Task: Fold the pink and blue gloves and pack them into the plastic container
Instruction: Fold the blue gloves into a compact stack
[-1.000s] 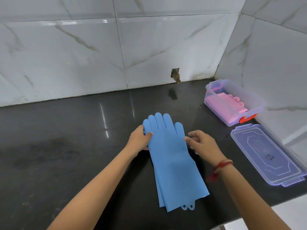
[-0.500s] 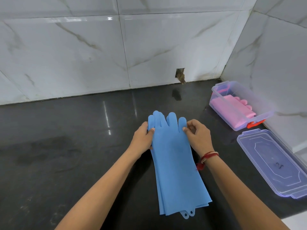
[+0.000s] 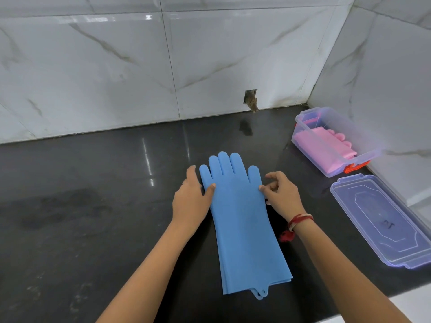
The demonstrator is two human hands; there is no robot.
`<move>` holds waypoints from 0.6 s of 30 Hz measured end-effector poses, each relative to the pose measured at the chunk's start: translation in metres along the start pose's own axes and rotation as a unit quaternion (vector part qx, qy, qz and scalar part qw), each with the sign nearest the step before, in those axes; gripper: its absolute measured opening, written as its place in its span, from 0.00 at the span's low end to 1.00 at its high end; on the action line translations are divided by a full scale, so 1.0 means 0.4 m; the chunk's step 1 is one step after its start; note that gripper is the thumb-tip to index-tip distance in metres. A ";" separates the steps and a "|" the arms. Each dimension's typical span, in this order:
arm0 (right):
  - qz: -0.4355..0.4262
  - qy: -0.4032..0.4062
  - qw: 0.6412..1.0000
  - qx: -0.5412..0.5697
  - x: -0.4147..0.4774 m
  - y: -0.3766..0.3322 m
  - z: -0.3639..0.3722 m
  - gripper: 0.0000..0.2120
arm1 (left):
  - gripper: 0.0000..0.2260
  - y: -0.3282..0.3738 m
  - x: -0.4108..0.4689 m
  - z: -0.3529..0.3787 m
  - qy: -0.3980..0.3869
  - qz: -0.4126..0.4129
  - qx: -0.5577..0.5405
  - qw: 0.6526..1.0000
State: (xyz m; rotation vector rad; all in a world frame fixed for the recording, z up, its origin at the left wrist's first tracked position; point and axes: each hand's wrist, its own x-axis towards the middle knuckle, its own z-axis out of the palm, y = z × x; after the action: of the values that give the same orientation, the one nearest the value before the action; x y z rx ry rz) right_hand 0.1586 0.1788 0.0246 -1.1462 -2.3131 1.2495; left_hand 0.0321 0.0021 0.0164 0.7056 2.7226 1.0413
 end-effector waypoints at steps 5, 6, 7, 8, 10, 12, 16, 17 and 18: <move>-0.125 -0.037 0.988 -0.077 -0.091 0.035 -0.054 0.08 | 0.17 -0.042 -0.095 -0.027 -0.003 0.243 0.030 0.970; -0.133 -0.070 0.983 -0.102 -0.113 0.047 -0.059 0.08 | 0.16 -0.051 -0.106 -0.031 -0.041 0.290 0.041 0.955; -0.131 -0.101 0.979 -0.122 -0.135 0.060 -0.062 0.08 | 0.16 -0.061 -0.115 -0.034 -0.083 0.326 0.056 0.940; -0.129 -0.122 0.974 -0.139 -0.155 0.073 -0.064 0.08 | 0.17 -0.072 -0.122 -0.036 -0.124 0.349 0.072 0.926; -0.139 -0.143 0.967 -0.157 -0.185 0.092 -0.074 0.13 | 0.16 -0.093 -0.130 -0.040 -0.177 0.370 0.093 0.907; -0.163 -0.152 0.961 -0.162 -0.204 0.111 -0.092 0.18 | 0.14 -0.106 -0.132 -0.046 -0.196 0.370 0.094 0.903; -0.223 -0.209 0.915 -0.265 -0.230 0.156 -0.119 0.17 | 0.15 -0.106 -0.138 -0.058 -0.212 0.401 0.138 0.880; -0.231 -0.218 0.906 -0.279 -0.236 0.164 -0.123 0.17 | 0.15 -0.103 -0.147 -0.059 -0.211 0.420 0.146 0.870; -0.239 -0.218 0.902 -0.286 -0.242 0.169 -0.126 0.16 | 0.15 -0.102 -0.159 -0.058 -0.206 0.444 0.150 0.859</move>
State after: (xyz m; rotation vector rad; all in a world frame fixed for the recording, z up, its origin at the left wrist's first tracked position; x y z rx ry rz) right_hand 0.2846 0.1566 0.0123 -0.3652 -3.1668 0.7009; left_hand 0.0659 -0.0684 0.0049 2.0782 2.1523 0.4401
